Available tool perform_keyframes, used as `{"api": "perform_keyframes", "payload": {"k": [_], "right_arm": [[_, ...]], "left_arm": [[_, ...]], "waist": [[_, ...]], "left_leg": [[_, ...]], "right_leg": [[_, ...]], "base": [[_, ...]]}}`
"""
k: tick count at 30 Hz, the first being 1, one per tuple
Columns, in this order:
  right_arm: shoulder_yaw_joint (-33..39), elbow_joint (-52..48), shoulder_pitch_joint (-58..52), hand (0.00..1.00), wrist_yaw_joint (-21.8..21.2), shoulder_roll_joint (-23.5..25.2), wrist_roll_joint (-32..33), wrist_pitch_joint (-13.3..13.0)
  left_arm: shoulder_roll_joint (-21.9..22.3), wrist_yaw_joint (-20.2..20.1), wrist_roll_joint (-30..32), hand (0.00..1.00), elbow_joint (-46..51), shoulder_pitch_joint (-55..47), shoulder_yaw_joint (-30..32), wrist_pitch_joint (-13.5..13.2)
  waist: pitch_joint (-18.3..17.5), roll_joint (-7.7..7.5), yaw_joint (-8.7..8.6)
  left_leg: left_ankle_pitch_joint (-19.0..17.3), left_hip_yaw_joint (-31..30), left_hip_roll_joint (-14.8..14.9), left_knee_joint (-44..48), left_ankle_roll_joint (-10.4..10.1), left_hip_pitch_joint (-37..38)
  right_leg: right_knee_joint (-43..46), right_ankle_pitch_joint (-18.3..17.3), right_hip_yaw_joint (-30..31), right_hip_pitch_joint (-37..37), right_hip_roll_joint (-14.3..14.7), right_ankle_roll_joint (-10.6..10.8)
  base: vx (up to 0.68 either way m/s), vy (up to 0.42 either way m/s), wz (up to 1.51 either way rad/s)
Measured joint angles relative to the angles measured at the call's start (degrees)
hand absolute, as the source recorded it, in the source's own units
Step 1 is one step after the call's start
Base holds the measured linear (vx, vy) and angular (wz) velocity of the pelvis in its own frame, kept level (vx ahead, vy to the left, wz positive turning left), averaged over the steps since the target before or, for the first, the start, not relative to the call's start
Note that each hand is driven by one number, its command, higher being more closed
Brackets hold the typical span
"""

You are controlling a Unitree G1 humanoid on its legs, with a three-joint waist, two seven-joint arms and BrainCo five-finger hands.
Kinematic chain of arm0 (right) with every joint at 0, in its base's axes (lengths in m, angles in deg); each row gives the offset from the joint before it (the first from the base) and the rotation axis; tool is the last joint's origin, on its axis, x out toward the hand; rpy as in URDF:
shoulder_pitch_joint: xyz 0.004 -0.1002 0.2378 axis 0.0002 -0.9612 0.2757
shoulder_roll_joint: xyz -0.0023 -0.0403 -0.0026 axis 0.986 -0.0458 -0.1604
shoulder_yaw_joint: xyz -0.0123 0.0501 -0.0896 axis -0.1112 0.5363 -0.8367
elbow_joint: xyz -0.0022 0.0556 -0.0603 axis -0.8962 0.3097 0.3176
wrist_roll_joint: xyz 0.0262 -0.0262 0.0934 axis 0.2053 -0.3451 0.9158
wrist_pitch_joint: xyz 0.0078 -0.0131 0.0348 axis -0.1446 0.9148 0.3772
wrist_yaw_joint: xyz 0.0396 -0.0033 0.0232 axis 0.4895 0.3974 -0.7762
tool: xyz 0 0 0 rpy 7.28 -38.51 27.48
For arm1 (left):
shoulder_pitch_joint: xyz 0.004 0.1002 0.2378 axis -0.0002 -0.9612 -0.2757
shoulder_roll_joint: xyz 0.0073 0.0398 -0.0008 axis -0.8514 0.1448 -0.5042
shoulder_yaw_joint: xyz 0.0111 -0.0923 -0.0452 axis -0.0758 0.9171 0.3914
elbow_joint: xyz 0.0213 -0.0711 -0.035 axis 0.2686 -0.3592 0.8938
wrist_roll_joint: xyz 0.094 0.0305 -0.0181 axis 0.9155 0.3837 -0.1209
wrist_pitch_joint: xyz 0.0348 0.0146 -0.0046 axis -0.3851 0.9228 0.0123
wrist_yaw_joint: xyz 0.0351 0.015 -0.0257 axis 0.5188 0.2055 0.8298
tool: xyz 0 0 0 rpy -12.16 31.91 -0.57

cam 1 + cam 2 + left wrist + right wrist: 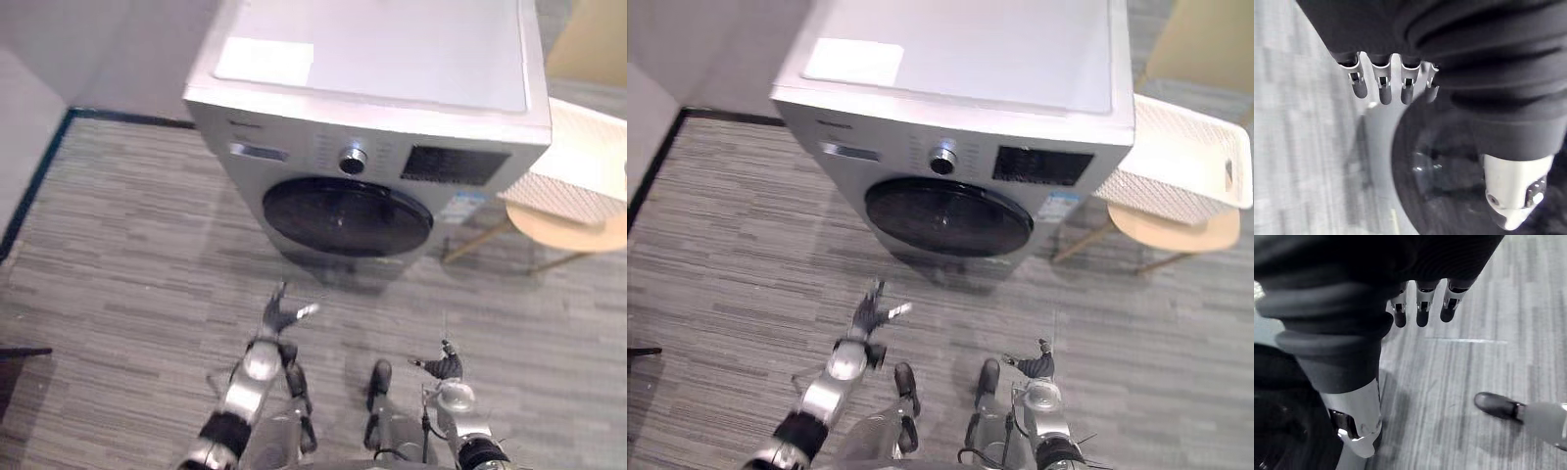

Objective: Pick up the laundry basket with both hands and put the clothes into the washing machine.

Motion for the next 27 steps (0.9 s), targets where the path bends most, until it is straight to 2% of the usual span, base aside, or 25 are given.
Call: {"api": "perform_keyframes", "payload": {"k": [2, 3, 4, 5, 6, 7, 10, 11, 12, 13, 14, 15, 16, 17, 18, 19, 20, 21, 22, 23, 24, 25, 26, 27], "right_arm": [[0.27, 0.48, -0.5, 0.0, -0.82, -0.84, -0.31, 0.18], [0.4, 1.25, -1.09, 0.0, -0.92, -1.41, -0.3, 0.27], [0.87, 1.79, -2.32, 0.0, -0.96, -1.96, -0.26, 0.38], [0.88, 1.93, -3.05, 0.0, -0.96, -2.28, -0.25, 0.42], [0.99, 2.53, -3.41, 0.0, -0.96, -2.82, 0.05, 0.7], [1.6, 3.66, -2.98, 0.0, -1.06, -3.51, 0.22, 0.96], [1.76, 4.49, -1.68, 0.0, -1.7, -3.0, 0.22, 1.29], [1.72, 4.47, -1.03, 0.0, -1.97, -2.87, 0.18, 1.16], [1.75, 4.56, -0.39, 0.0, -2.0, -2.9, 0.12, 1.05], [1.69, 5.76, 0.73, 0.0, -2.01, -3.01, 0.03, 0.82], [1.33, 6.87, 1.85, 0.0, -2.02, -2.88, -0.07, 0.89], [1.13, 6.79, 1.96, 0.0, -2.08, -2.9, -0.2, 0.93], [0.38, 6.8, 1.95, 0.0, -2.03, -3.18, -0.54, 1.12], [-0.26, 6.8, 1.77, 0.0, -2.09, -3.2, -0.56, 1.15], [-1.03, 6.94, 1.46, 0.0, -2.17, -2.5, -0.64, 1.18], [-1.02, 6.92, 1.32, 0.0, -2.16, -1.62, -0.99, 1.16], [-1.02, 6.92, 1.21, 0.0, -2.16, -1.46, -1.01, 1.16], [-1.18, 6.6, 1.13, 0.0, -2.11, -1.4, -1.01, 1.14], [-1.25, 6.03, 1.15, 0.0, -2.07, -1.43, -1.0, 1.11], [-1.35, 5.65, 1.13, 0.0, -2.06, -1.53, -1.0, 1.11], [-1.7, 4.2, 0.27, 0.0, -2.03, -1.83, -0.99, 1.11], [-2.01, 3.84, -0.2, 0.0, -2.06, -2.34, -1.07, 1.1], [-1.98, 3.84, -0.31, 0.0, -2.06, -2.49, -1.07, 1.1], [-1.98, 3.87, -0.82, 0.0, -2.07, -2.5, -1.22, 1.18]], "left_arm": [[-0.69, -1.26, -0.26, 0.0, -2.91, -1.72, 3.21, -0.05], [-0.62, -1.3, -0.45, 0.0, -4.37, -2.47, 5.18, -0.04], [-0.31, -1.61, -0.89, 0.0, -5.41, -3.08, 6.78, -0.04], [-0.11, -1.81, -1.17, 0.0, -5.78, -3.33, 7.48, -0.22], [0.43, -2.07, -1.92, 0.0, -6.34, -3.97, 9.42, -0.24], [0.71, -2.11, -2.04, 0.0, -7.62, -4.69, 11.6, -0.24], [0.21, -1.99, -2.09, 0.0, -9.95, -6.93, 15.87, -0.19], [0.06, -1.8, -2.08, 0.0, -10.65, -7.94, 17.35, -0.19], [0.04, -1.12, -2.08, 0.0, -10.98, -8.69, 18.11, -0.19], [0.21, -0.86, -2.09, 0.0, -11.0, -9.94, 19.16, -0.2], [0.16, -0.71, -2.1, 0.0, -11.03, -11.22, 19.96, -0.16], [0.19, -0.51, -2.1, 0.0, -11.04, -11.64, 19.99, -0.13], [0.72, 0.17, -2.11, 0.0, -11.03, -12.04, 19.87, -0.08], [0.85, 0.4, -2.12, 0.0, -10.98, -12.23, 19.79, -0.07], [0.36, 0.75, -2.21, 0.0, -10.83, -12.09, 19.83, 0.07], [-0.07, 1.46, -2.58, 0.0, -10.65, -11.32, 19.8, 0.13], [-0.01, 1.63, -2.94, 0.0, -10.34, -10.81, 19.79, 0.13], [0.2, 1.72, -3.47, 0.0, -9.47, -9.95, 19.34, 0.05], [0.31, 1.72, -4.13, 0.0, -9.14, -9.08, 18.9, -0.06], [0.41, 1.73, -4.15, 0.0, -9.1, -8.42, 18.71, -0.25], [0.54, 1.77, -4.2, 0.0, -9.14, -6.92, 18.21, -0.33], [0.61, 1.92, -4.17, 0.0, -9.16, -5.58, 17.25, -0.84], [0.65, 1.94, -4.16, 0.0, -9.15, -5.08, 17.01, -0.95], [0.58, 1.94, -4.1, 0.0, -9.14, -4.79, 16.82, -1.23]], "waist": [[-0.19, -0.01, 0.45], [-0.39, 0.0, 0.56], [-1.25, 0.12, 0.41], [-1.58, 0.23, 0.41], [-1.66, 0.43, 0.43], [-1.86, 0.74, 0.92], [-1.69, 0.35, 1.48], [-1.71, 0.32, 2.69], [-1.67, 0.32, 3.24], [-1.7, 0.26, 3.9], [-1.89, -0.62, 4.0], [-1.95, -0.9, 3.94], [-1.92, -0.78, 3.7], [-1.92, -0.64, 3.46], [-1.66, -0.66, 2.43], [-1.38, -0.69, 1.87], [-1.33, -0.69, 1.71], [-1.2, -0.73, 1.01], [-0.88, -0.99, 0.24], [-0.72, -1.12, -0.24], [-0.62, -1.11, -1.37], [-0.23, -1.24, -1.97], [-0.01, -1.54, -2.21], [0.42, -1.4, -2.27]], "left_leg": [[-1.01, -2.26, -0.76, 2.31, 0.35, -1.4], [-3.22, -2.29, -0.65, 4.54, 1.29, -3.23], [-5.44, 2.92, 0.65, 6.97, 2.54, -4.82], [-5.77, 5.82, 1.4, 7.77, 3.02, -4.8], [-5.72, 12.11, 3.1, 9.52, 3.09, -5.26], [-4.82, 13.44, 4.04, 11.6, 2.72, -6.38], [-7.35, 10.73, 2.85, 15.55, 3.9, -6.83], [-9.1, 10.07, 2.42, 17.52, 4.16, -6.52], [-11.14, 9.77, 2.13, 19.38, 4.23, -6.52], [-14.07, 9.38, 1.77, 21.56, 4.17, -6.63], [-15.88, 9.0, 0.24, 22.61, 4.51, -6.49], [-16.31, 8.46, -0.69, 22.58, 4.98, -6.32], [-16.85, 6.97, -1.91, 22.52, 5.8, -5.82], [-17.08, 5.94, -2.28, 22.48, 6.24, -5.57], [-17.28, 2.93, -2.77, 22.37, 6.69, -4.65], [-16.91, -0.24, -3.15, 21.45, 7.49, -3.46], [-16.92, -1.48, -3.29, 20.68, 7.48, -2.53], [-16.54, -4.53, -4.65, 19.32, 7.87, -0.79], [-16.64, -7.3, -5.99, 18.29, 7.8, 0.92], [-16.77, -9.34, -6.84, 18.06, 8.16, 1.6], [-17.09, -12.74, -7.75, 18.25, 8.49, 2.56], [-17.76, -16.2, -8.41, 19.45, 7.97, 3.62], [-18.3, -18.04, -8.75, 20.13, 7.5, 4.18], [-19.67, -20.93, -9.61, 20.9, 6.07, 5.26]], "right_leg": [[0.57, -1.05, -3.27, 1.26, -1.15, 0.61], [1.23, -1.77, -6.16, 1.98, -1.82, 1.05], [1.25, -2.43, -10.19, 2.94, -2.34, 1.52], [1.37, -2.82, -11.8, 3.23, -2.84, 1.82], [2.23, -3.04, -14.35, 3.79, -3.89, 2.31], [3.54, -3.34, -16.13, 4.06, -4.72, 3.04], [4.25, -3.9, -18.86, 6.86, -6.37, 3.89], [4.57, -4.19, -19.36, 8.21, -7.1, 4.29], [6.11, -5.32, -19.66, 8.77, -8.14, 5.08], [11.08, -7.92, -19.66, 8.1, -10.55, 6.14], [17.76, -11.0, -19.5, 6.73, -14.26, 5.74], [21.64, -12.09, -19.28, 5.9, -16.13, 4.14], [31.65, -11.75, -16.91, 2.43, -19.54, -1.07], [36.58, -10.07, -13.83, 0.19, -20.39, -3.99], [44.57, -11.91, -6.64, -3.9, -19.41, -2.77], [48.21, -16.17, -2.78, -6.4, -15.41, -1.52], [48.47, -17.8, -1.61, -7.55, -13.6, -1.57], [47.28, -19.9, 0.16, -9.8, -9.83, -2.09], [44.29, -20.46, 2.98, -12.42, -6.8, -1.81], [42.5, -20.36, 4.99, -13.9, -5.19, -1.64], [37.76, -19.49, 9.49, -16.74, -2.49, -0.35], [30.86, -17.29, 13.5, -17.62, -0.47, 0.93], [27.7, -15.99, 14.76, -17.69, 0.02, 1.14], [24.09, -13.48, 16.71, -18.0, 0.16, 0.21]], "base": [[-0.03, 0.104, 0.8], [-0.04, 0.071, 1.28], [-0.03, 0.052, 1.42], [0.08, 0.123, 1.55], [0.1, 0.164, 1.29], [0.11, 0.197, 1.06], [0.08, 0.148, 0.61], [0.08, 0.163, 0.33], [0.07, 0.21, 0.26], [0.06, 0.237, 0.26], [0.05, 0.208, 0.3], [0.09, 0.203, 0.49], [0.11, 0.16, 0.51], [0.17, 0.199, 0.81], [0.21, 0.16, 1.01], [0.22, 0.123, 1.09], [0.25, 0.063, 1.11], [0.33, 0.048, 1.23], [0.34, 0.036, 1.28], [0.36, -0.013, 1.6], [0.35, -0.074, 1.78], [0.38, -0.099, 1.89], [0.38, -0.148, 1.87], [0.42, -0.215, 1.82]]}}
